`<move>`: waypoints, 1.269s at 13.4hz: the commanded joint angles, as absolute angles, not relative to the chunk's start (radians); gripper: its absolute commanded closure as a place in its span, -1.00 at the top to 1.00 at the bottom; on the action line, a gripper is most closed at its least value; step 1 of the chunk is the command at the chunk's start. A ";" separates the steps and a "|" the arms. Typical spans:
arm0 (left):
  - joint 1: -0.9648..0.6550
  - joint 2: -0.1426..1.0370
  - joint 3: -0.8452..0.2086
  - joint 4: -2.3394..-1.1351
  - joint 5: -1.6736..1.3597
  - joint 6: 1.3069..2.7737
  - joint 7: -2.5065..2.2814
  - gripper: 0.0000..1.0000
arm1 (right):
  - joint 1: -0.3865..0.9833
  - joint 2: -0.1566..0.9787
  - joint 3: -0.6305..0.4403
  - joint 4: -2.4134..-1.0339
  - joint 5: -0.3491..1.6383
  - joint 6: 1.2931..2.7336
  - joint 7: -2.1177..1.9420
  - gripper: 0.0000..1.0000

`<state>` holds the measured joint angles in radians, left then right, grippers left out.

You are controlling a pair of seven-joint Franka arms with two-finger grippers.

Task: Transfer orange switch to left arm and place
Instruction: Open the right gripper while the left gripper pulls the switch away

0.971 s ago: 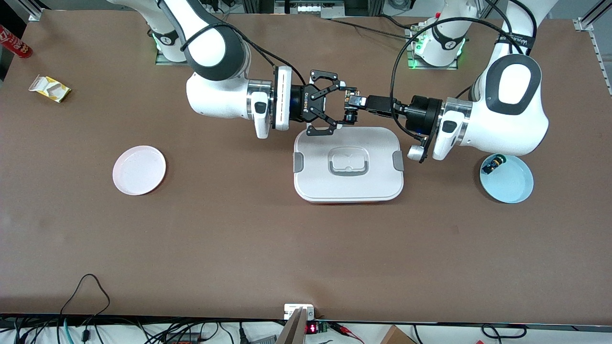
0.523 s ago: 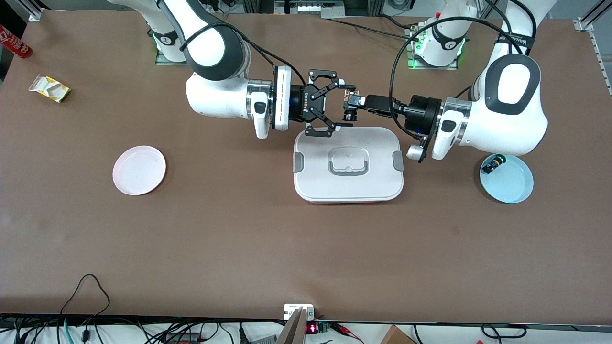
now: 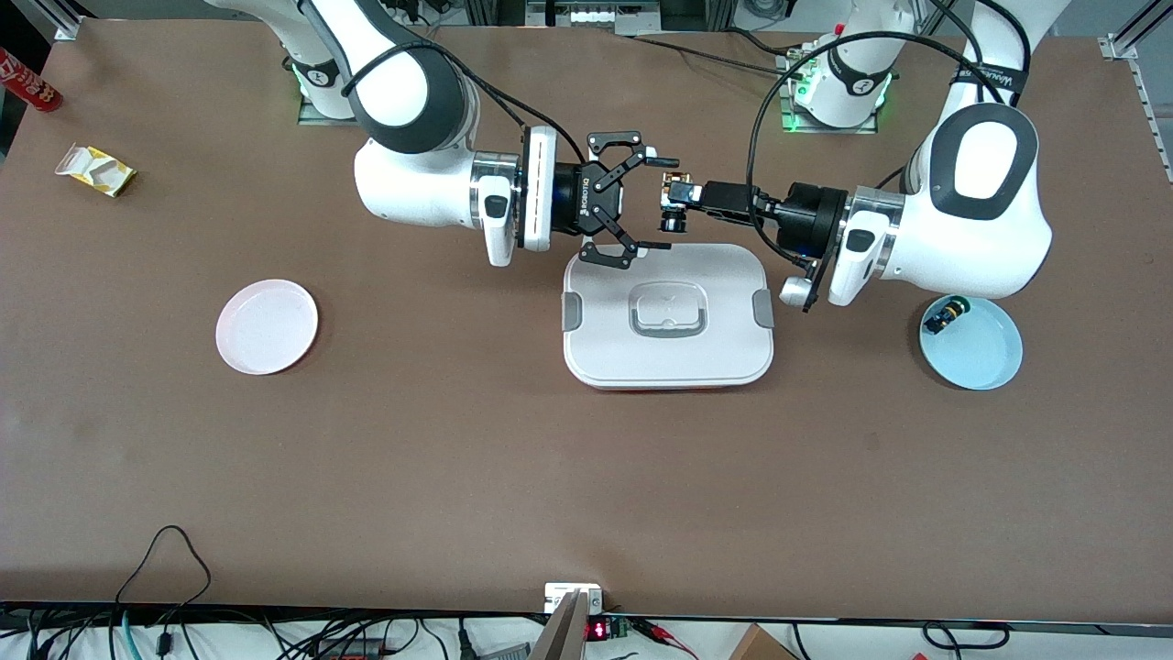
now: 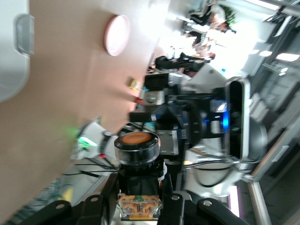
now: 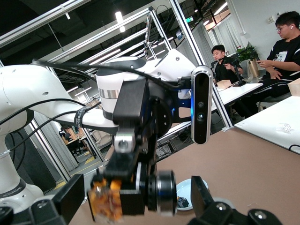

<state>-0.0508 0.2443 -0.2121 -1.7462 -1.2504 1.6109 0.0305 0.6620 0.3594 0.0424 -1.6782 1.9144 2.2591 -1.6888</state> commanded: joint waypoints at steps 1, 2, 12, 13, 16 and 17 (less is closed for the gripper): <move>-0.043 0.242 -0.215 -1.694 -1.120 1.594 0.078 -0.38 | 0.673 0.356 0.034 -1.670 1.936 2.278 -1.690 1.00; -0.041 0.241 -0.215 -1.690 -1.086 1.592 0.078 -0.38 | 0.669 0.350 0.034 -1.681 1.934 2.275 -1.695 1.00; 0.006 0.290 -0.206 -1.657 -0.468 1.569 0.530 -0.39 | 0.537 0.291 0.023 -1.784 1.881 2.137 -1.698 1.00; 0.030 0.307 -0.204 -1.666 -0.441 1.568 0.564 -0.39 | 0.528 0.287 0.008 -1.786 1.853 2.116 -1.694 1.00; 0.067 0.328 -0.204 -1.675 -0.248 1.566 0.717 -0.39 | 0.493 0.287 -0.011 -1.793 1.807 2.033 -1.681 1.00; 0.093 0.345 -0.204 -1.675 -0.204 1.566 0.770 -0.39 | 0.474 0.287 -0.011 -1.796 1.768 2.019 -1.665 1.00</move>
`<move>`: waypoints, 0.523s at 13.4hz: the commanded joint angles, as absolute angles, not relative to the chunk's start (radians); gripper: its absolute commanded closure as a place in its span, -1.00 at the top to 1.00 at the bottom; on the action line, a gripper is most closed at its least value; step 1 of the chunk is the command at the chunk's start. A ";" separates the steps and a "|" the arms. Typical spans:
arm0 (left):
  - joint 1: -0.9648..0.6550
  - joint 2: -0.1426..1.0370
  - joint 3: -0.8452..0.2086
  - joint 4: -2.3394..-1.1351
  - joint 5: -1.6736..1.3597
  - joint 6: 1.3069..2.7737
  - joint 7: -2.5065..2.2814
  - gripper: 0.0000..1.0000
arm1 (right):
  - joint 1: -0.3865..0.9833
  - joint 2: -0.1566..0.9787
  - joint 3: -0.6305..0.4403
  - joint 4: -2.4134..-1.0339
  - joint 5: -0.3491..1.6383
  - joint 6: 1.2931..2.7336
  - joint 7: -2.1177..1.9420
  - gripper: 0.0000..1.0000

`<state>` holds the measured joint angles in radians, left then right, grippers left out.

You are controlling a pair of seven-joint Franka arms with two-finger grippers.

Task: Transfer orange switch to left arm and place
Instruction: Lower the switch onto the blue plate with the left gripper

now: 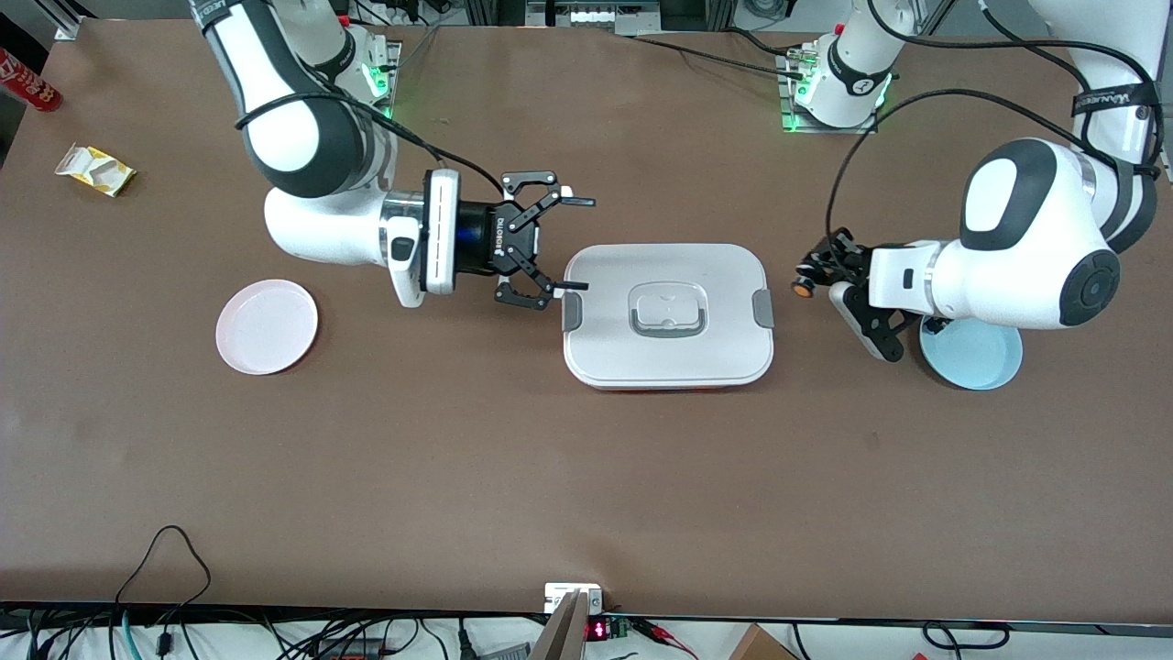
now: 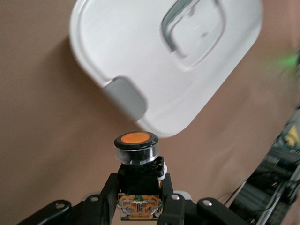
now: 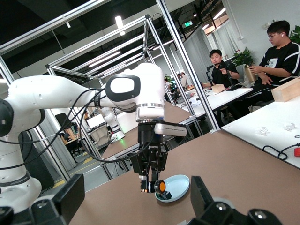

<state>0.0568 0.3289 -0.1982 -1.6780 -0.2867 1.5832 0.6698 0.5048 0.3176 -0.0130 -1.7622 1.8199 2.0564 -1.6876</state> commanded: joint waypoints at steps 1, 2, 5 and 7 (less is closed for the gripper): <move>0.101 0.356 -0.201 -1.674 -0.137 1.568 0.802 -0.39 | 0.451 0.285 -0.011 -1.795 1.716 1.987 -1.631 1.00; 0.106 0.377 -0.202 -1.675 -0.015 1.578 0.814 -0.38 | 0.425 0.278 -0.012 -1.793 1.659 1.947 -1.584 1.00; 0.143 0.397 -0.202 -1.698 0.154 1.612 0.831 -0.38 | 0.382 0.270 -0.067 -1.787 1.513 1.837 -1.490 1.00; 0.173 0.393 -0.202 -1.770 0.239 1.725 0.880 -0.38 | 0.370 0.272 -0.112 -1.792 1.462 1.742 -1.441 1.00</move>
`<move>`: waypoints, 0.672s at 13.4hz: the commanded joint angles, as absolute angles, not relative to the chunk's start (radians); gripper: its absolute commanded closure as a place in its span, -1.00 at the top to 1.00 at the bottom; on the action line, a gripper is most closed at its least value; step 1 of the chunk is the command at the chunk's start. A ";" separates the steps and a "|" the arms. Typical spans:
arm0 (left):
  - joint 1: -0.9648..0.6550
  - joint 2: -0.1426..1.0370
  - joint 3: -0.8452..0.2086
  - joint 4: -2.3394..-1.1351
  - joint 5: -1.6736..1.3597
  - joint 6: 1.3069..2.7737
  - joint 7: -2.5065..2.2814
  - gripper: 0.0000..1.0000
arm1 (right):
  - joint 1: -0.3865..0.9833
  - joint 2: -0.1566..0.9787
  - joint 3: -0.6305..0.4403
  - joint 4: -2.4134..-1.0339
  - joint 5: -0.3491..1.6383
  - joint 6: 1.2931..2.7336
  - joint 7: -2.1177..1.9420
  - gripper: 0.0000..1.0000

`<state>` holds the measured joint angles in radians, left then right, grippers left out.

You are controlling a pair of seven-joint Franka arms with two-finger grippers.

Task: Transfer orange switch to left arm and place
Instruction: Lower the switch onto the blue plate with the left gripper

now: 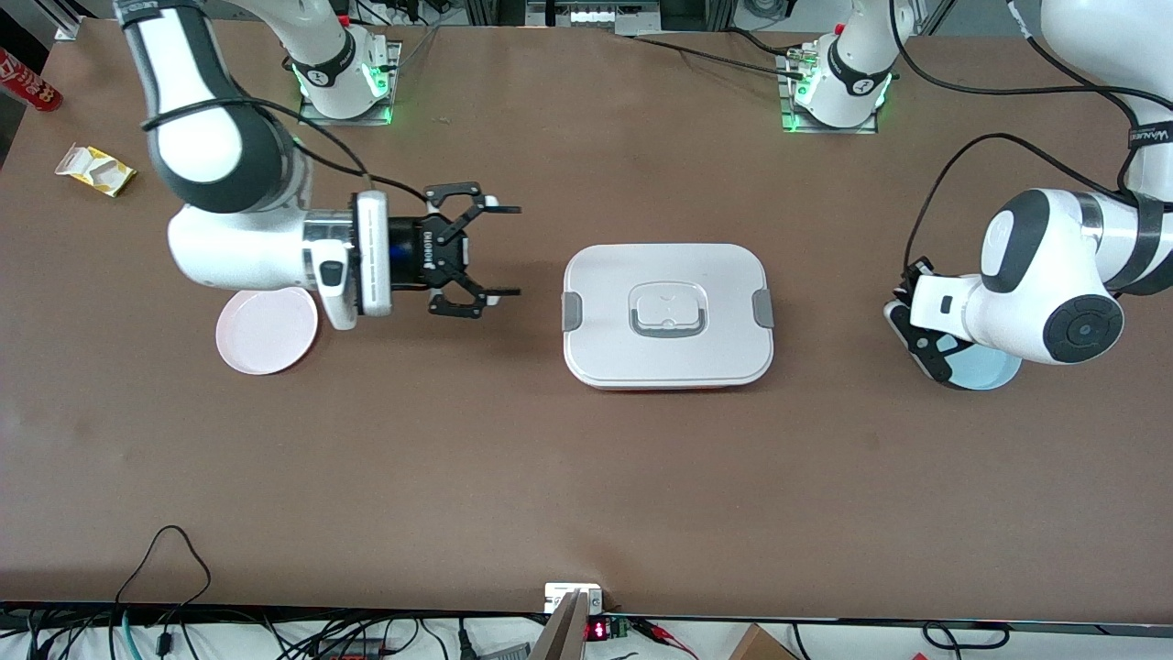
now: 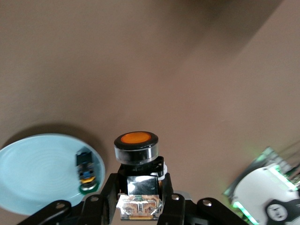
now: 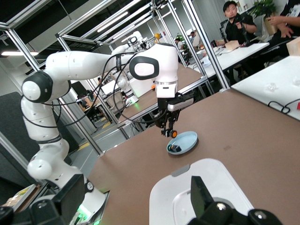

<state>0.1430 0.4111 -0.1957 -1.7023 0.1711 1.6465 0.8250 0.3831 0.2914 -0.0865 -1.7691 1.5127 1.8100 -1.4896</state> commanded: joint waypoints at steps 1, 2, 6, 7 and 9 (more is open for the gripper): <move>0.201 0.390 -0.202 -1.805 0.273 1.779 0.918 -0.38 | 0.347 0.270 -0.118 -1.792 1.413 1.702 -1.402 1.00; 0.221 0.390 -0.202 -1.828 0.313 1.833 0.966 -0.38 | 0.327 0.265 -0.121 -1.790 1.373 1.665 -1.364 1.00; 0.314 0.399 -0.202 -1.868 0.472 2.067 1.152 -0.38 | 0.319 0.259 -0.169 -1.793 1.273 1.631 -1.193 1.00; 0.339 0.402 -0.201 -1.891 0.503 2.116 1.179 -0.38 | 0.319 0.258 -0.181 -1.793 1.238 1.623 -1.096 1.00; 0.382 0.438 -0.202 -1.922 0.576 2.242 1.200 -0.38 | 0.319 0.255 -0.207 -1.789 1.189 1.623 -0.915 1.00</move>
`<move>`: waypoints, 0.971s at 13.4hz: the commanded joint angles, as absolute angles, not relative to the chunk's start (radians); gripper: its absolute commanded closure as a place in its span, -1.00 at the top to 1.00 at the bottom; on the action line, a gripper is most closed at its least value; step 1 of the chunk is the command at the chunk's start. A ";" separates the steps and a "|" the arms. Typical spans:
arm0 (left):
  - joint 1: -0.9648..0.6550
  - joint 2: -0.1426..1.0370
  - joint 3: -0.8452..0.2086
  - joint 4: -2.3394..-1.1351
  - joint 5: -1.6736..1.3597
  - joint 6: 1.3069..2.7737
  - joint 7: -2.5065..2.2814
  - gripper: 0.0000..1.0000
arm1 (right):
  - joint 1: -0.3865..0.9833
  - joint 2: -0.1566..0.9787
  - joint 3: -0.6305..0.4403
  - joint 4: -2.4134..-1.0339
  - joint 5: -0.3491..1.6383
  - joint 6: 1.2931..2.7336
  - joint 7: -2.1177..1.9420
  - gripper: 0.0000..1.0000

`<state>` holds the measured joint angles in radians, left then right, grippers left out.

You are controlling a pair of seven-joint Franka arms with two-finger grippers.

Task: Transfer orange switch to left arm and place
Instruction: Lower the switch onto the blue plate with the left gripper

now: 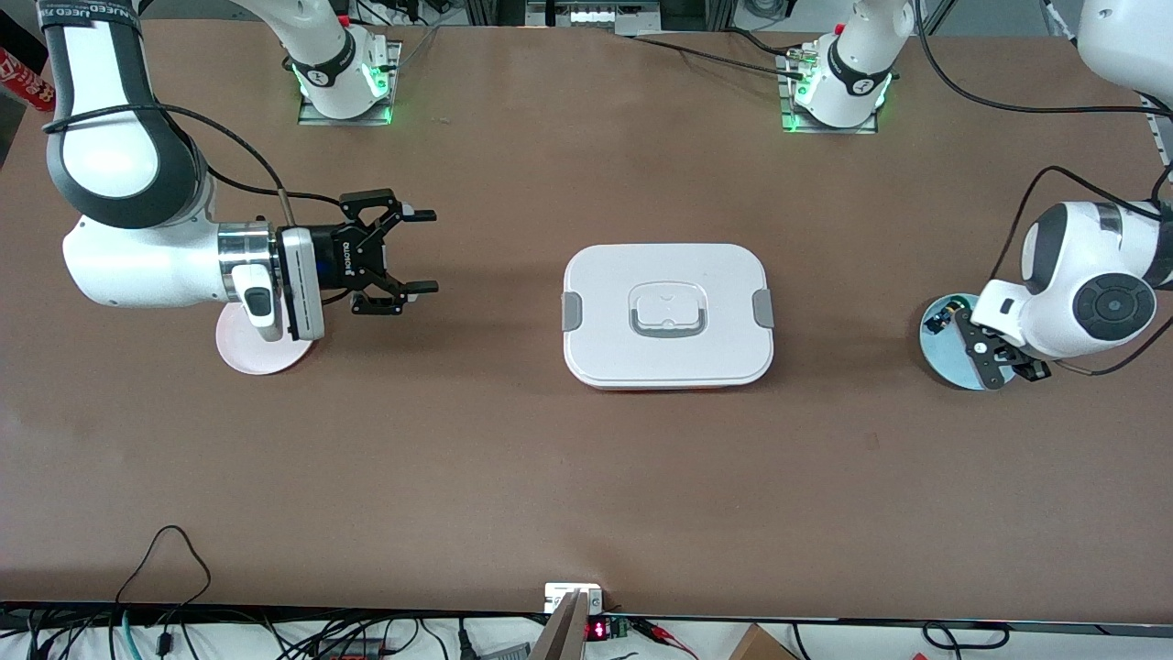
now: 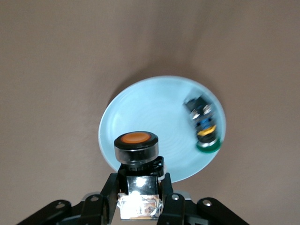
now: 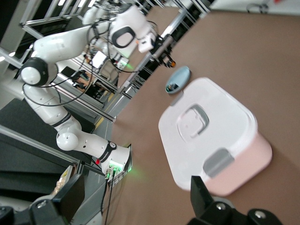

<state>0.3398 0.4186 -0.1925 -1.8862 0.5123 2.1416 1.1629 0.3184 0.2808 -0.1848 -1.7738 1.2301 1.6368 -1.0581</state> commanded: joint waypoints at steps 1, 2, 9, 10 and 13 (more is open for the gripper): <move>0.402 0.474 -0.202 -1.922 0.597 2.308 1.206 -0.38 | 0.319 0.250 -0.218 -1.787 1.180 1.620 -0.826 1.00; 0.429 0.495 -0.202 -1.922 0.598 2.359 1.224 -0.38 | 0.319 0.242 -0.231 -1.786 1.160 1.620 -0.754 1.00; 0.454 0.543 -0.206 -1.916 0.597 2.404 1.281 -0.36 | 0.321 0.209 -0.302 -1.729 0.864 1.546 -0.392 1.00; 0.456 0.548 -0.206 -1.916 0.597 2.404 1.281 -0.36 | 0.322 0.206 -0.302 -1.720 0.830 1.533 -0.343 1.00; 0.457 0.563 -0.206 -1.917 0.597 2.402 1.282 -0.33 | 0.328 0.180 -0.302 -1.715 0.680 1.505 -0.126 1.00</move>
